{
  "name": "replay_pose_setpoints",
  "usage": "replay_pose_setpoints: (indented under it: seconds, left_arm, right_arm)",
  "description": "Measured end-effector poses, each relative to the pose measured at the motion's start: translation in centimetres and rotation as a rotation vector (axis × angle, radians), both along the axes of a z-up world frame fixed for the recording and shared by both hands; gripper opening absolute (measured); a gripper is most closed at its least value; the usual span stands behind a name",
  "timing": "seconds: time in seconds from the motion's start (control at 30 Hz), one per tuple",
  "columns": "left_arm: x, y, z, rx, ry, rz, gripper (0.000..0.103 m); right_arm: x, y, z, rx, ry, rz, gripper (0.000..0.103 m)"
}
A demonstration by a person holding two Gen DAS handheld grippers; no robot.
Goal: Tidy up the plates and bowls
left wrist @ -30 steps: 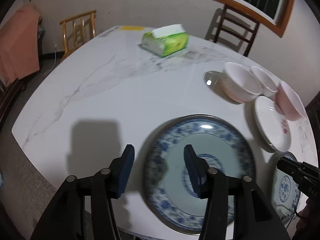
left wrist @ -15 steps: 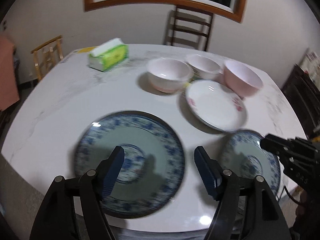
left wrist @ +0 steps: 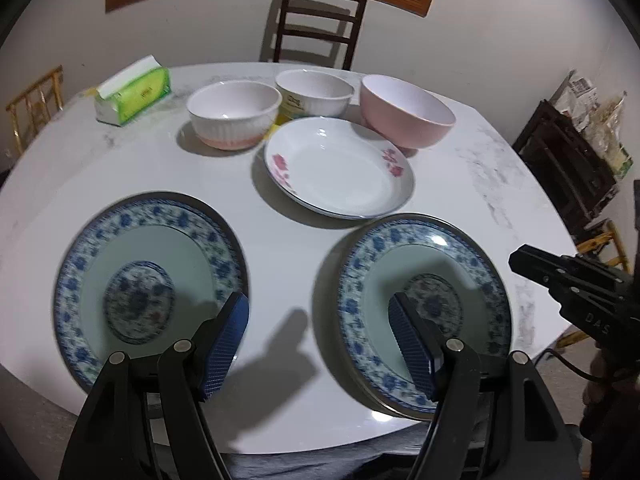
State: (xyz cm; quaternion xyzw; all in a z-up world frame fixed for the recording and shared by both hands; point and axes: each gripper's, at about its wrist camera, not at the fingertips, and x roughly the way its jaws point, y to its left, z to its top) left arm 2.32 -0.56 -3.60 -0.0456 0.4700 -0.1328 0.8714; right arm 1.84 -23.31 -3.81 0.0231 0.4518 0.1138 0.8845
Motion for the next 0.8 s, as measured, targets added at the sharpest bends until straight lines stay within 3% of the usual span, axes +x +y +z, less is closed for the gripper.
replay_pose_setpoints:
  seconds: [0.2, 0.43, 0.8]
  left_arm:
    - [0.5, -0.4, -1.3, -0.135, 0.088, -0.053, 0.069]
    - [0.7, -0.6, -2.7, -0.202, 0.145, -0.065, 0.067]
    - [1.1, -0.8, -4.0, -0.22, 0.196, -0.068, 0.065]
  right_arm:
    - [-0.3, -3.0, -1.6, 0.087, 0.078, 0.005, 0.018]
    - [-0.2, -5.7, -3.7, 0.196, 0.164, 0.012, 0.018]
    - [0.9, -6.8, -6.4, 0.283, 0.228, 0.011, 0.018]
